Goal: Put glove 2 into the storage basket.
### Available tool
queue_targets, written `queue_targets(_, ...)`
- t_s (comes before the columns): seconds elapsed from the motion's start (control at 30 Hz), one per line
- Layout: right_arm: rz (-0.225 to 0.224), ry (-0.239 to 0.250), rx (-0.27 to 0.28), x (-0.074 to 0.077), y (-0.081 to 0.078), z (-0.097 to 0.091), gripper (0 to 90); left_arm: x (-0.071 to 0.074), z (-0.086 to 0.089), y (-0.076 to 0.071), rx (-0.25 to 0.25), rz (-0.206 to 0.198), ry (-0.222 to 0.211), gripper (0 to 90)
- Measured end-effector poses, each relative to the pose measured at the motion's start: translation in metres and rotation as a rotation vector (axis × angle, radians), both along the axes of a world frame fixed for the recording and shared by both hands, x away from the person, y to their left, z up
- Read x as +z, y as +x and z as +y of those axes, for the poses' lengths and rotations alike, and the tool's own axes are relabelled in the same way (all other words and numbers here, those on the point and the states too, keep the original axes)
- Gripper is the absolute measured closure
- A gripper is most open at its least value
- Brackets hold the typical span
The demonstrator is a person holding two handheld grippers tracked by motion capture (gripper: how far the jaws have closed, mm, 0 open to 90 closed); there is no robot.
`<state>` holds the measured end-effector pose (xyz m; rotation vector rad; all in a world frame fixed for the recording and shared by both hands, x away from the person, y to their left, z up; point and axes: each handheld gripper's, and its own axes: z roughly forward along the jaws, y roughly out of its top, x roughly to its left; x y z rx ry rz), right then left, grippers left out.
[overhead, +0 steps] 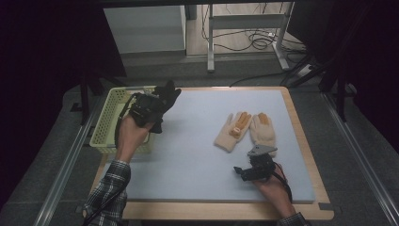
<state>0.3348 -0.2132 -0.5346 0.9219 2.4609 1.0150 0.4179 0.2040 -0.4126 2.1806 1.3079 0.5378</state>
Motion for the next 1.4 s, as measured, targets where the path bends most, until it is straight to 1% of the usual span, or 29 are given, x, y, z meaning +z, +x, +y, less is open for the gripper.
queue_targets(0.03, 0.0, 0.0, 0.0, 0.0, 0.0, 0.0, 13.1, -0.001, 0.01, 0.002, 0.02, 0.001, 0.002, 64.4)
queue_targets(0.13, 0.0, 0.0, 0.0, 0.0, 0.0, 0.0, 13.1, -0.002, 0.028, 0.005, 0.06, 0.004, 0.014, 64.1)
queue_targets(0.27, 0.0, 0.0, 0.0, 0.0, 0.0, 0.0, 13.1, -0.006, 0.054, 0.007, 0.114, 0.018, 0.006, 63.5)
queue_targets(0.33, 0.0, 0.0, 0.0, 0.0, 0.0, 0.0, 13.1, -0.009, 0.066, 0.009, 0.134, 0.024, 0.012, 63.2)
queue_targets(0.43, 0.0, 0.001, 0.0, 0.0, 0.0, 0.0, 13.1, -0.017, 0.086, 0.011, 0.174, 0.047, -0.001, 62.5)
queue_targets(0.53, -0.001, 0.0, 0.0, 0.0, 0.0, 0.0, 13.1, -0.025, 0.098, 0.013, 0.194, 0.07, -0.002, 61.7)
queue_targets(0.57, 0.0, 0.001, 0.0, 0.0, 0.0, 0.0, 13.1, -0.025, 0.098, 0.013, 0.194, 0.07, -0.002, 61.4)
queue_targets(0.6, 0.0, 0.001, 0.0, 0.0, 0.0, 0.0, 13.1, -0.032, 0.105, 0.016, 0.211, 0.089, -0.001, 61.2)
queue_targets(0.7, 0.0, 0.001, 0.0, 0.0, 0.0, 0.0, 13.1, -0.042, 0.112, 0.021, 0.232, 0.115, 0.005, 60.8)
queue_targets(0.73, 0.0, 0.001, 0.0, 0.0, 0.0, 0.0, 13.1, -0.042, 0.112, 0.021, 0.232, 0.115, 0.005, 60.6)
queue_targets(0.8, 0.0, 0.001, 0.0, 0.0, 0.0, 0.0, 13.1, -0.051, 0.116, 0.026, 0.239, 0.141, 0.03, 60.3)
queue_targets(0.87, 0.0, 0.001, 0.0, 0.0, 0.0, 0.0, 13.1, -0.058, 0.118, 0.03, 0.244, 0.154, 0.04, 59.6)
queue_targets(0.93, 0.0, 0.001, 0.0, 0.0, 0.0, 0.0, 13.1, -0.066, 0.118, 0.037, 0.244, 0.18, 0.071, 58.9)
queue_targets(1.03, 0.0, 0.001, 0.0, 0.0, 0.0, 0.0, 13.1, -0.073, 0.119, 0.045, 0.255, 0.204, 0.096, 58.3)
queue_targets(1.2, 0.0, 0.001, 0.0, 0.0, 0.0, 0.0, 13.1, -0.081, 0.121, 0.054, 0.272, 0.236, 0.121, 55.3)
queue_targets(1.23, 0.0, 0.001, 0.0, 0.0, 0.0, 0.0, 13.1, -0.084, 0.121, 0.055, 0.272, 0.246, 0.127, 53.5)
queue_targets(1.27, 0.0, 0.001, 0.0, 0.0, 0.0, 0.0, 13.1, -0.086, 0.121, 0.056, 0.272, 0.262, 0.138, 49.3)
queue_targets(1.3, 0.0, 0.001, 0.0, 0.0, 0.0, 0.0, 13.1, -0.089, 0.12, 0.056, 0.274, 0.272, 0.155, 43.1)
queue_targets(1.33, 0.0, 0.001, 0.0, 0.0, 0.0, 0.0, 13.1, -0.09, 0.119, 0.056, 0.277, 0.274, 0.171, 35.7)
queue_targets(1.37, 0.0, 0.001, 0.0, 0.0, 0.0, 0.0, 13.1, -0.091, 0.118, 0.056, 0.282, 0.276, 0.185, 30.9)
queue_targets(1.4, 0.0, 0.002, 0.0, 0.0, 0.0, 0.0, 13.1, -0.092, 0.119, 0.056, 0.284, 0.284, 0.18, 25.4)
